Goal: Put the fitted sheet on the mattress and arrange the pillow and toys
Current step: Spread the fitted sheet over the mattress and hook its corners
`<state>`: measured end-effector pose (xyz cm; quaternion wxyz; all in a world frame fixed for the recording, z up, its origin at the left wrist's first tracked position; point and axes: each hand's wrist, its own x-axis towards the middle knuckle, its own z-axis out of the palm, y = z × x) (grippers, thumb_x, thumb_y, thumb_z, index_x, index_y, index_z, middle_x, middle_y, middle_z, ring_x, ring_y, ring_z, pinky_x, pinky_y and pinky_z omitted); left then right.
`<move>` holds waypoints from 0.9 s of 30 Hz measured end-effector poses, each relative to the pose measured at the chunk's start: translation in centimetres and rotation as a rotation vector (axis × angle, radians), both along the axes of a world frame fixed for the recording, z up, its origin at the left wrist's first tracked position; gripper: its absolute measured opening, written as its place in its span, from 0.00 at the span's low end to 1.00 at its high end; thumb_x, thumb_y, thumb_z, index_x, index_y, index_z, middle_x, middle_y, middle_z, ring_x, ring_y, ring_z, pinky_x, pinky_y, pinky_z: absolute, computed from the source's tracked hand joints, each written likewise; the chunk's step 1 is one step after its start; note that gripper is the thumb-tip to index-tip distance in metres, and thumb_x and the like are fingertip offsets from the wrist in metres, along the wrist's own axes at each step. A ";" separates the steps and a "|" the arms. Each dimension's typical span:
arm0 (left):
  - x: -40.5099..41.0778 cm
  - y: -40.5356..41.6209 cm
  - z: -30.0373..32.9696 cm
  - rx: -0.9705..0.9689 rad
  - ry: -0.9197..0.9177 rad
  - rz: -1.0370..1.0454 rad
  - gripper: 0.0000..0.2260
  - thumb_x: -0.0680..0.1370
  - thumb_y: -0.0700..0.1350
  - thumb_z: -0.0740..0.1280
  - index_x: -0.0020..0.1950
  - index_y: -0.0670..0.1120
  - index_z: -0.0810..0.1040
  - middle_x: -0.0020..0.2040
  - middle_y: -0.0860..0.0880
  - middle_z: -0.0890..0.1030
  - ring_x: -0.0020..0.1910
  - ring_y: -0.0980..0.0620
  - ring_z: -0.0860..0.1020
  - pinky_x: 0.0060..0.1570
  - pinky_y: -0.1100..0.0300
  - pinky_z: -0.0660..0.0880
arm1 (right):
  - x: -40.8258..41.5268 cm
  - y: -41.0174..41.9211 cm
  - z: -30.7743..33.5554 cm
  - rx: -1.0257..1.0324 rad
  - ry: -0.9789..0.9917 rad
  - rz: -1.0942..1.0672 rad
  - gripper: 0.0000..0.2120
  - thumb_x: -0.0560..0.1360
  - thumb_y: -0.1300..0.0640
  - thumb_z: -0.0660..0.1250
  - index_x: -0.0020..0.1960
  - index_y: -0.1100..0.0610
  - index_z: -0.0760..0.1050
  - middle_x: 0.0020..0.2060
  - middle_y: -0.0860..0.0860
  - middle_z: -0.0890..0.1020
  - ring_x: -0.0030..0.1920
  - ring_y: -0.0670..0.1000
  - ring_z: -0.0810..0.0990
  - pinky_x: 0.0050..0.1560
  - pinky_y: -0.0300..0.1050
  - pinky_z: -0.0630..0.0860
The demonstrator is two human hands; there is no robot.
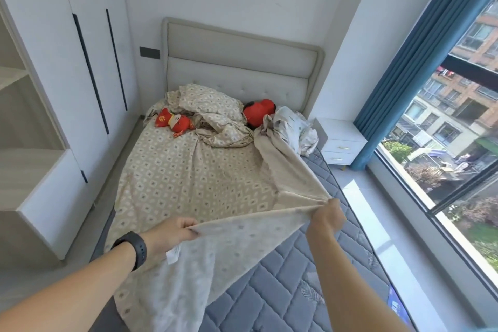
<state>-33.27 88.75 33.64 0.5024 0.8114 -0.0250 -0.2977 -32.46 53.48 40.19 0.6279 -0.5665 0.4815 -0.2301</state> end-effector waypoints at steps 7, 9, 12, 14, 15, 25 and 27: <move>0.8 -7.6 1.5 0.226 0.089 -0.383 0.07 0.71 0.53 0.65 0.44 0.52 0.78 0.40 0.51 0.76 0.37 0.51 0.70 0.35 0.59 0.65 | -4.5 4.9 -0.8 -0.180 -0.049 0.304 0.15 0.76 0.61 0.57 0.31 0.55 0.60 0.27 0.49 0.63 0.31 0.50 0.61 0.33 0.48 0.58; 1.5 -8.9 1.6 0.144 0.095 -0.258 0.13 0.79 0.55 0.63 0.56 0.49 0.78 0.52 0.53 0.80 0.44 0.52 0.74 0.41 0.60 0.70 | -5.4 7.4 -1.4 -0.161 -0.071 0.437 0.16 0.75 0.62 0.58 0.31 0.53 0.59 0.27 0.48 0.62 0.32 0.50 0.61 0.33 0.48 0.58; 2.4 -11.2 2.4 -0.171 0.261 0.031 0.18 0.81 0.61 0.61 0.57 0.49 0.81 0.50 0.51 0.83 0.42 0.51 0.79 0.43 0.57 0.75 | -6.9 9.9 -1.0 -0.122 -0.134 0.680 0.16 0.76 0.62 0.59 0.30 0.54 0.63 0.25 0.47 0.68 0.28 0.48 0.67 0.30 0.43 0.65; 2.5 -12.7 3.1 -0.367 0.424 0.112 0.19 0.79 0.63 0.63 0.47 0.49 0.81 0.36 0.51 0.78 0.31 0.52 0.73 0.33 0.60 0.72 | -7.3 10.6 -1.3 -0.075 -0.161 0.813 0.19 0.78 0.66 0.58 0.29 0.56 0.71 0.25 0.47 0.76 0.28 0.47 0.74 0.30 0.38 0.71; 2.4 -13.2 3.3 -0.395 0.453 0.137 0.18 0.79 0.63 0.64 0.42 0.49 0.79 0.32 0.51 0.73 0.28 0.53 0.69 0.30 0.61 0.68 | -7.3 10.6 -1.7 -0.096 -0.154 0.849 0.19 0.78 0.65 0.59 0.28 0.56 0.70 0.25 0.47 0.76 0.29 0.47 0.74 0.30 0.38 0.71; 3.0 -14.4 0.4 -0.343 0.464 0.231 0.17 0.75 0.62 0.70 0.41 0.48 0.77 0.33 0.49 0.74 0.31 0.50 0.73 0.33 0.61 0.72 | -7.3 10.0 -4.1 -0.414 -0.061 1.107 0.21 0.76 0.59 0.61 0.27 0.53 0.58 0.24 0.45 0.62 0.29 0.45 0.61 0.32 0.45 0.58; 3.8 -14.2 0.0 -0.355 0.440 0.272 0.22 0.72 0.61 0.74 0.51 0.43 0.81 0.42 0.46 0.79 0.40 0.46 0.78 0.40 0.58 0.75 | -7.6 10.9 -3.9 -0.460 -0.036 1.208 0.17 0.73 0.55 0.59 0.29 0.56 0.58 0.25 0.48 0.62 0.29 0.46 0.61 0.32 0.47 0.57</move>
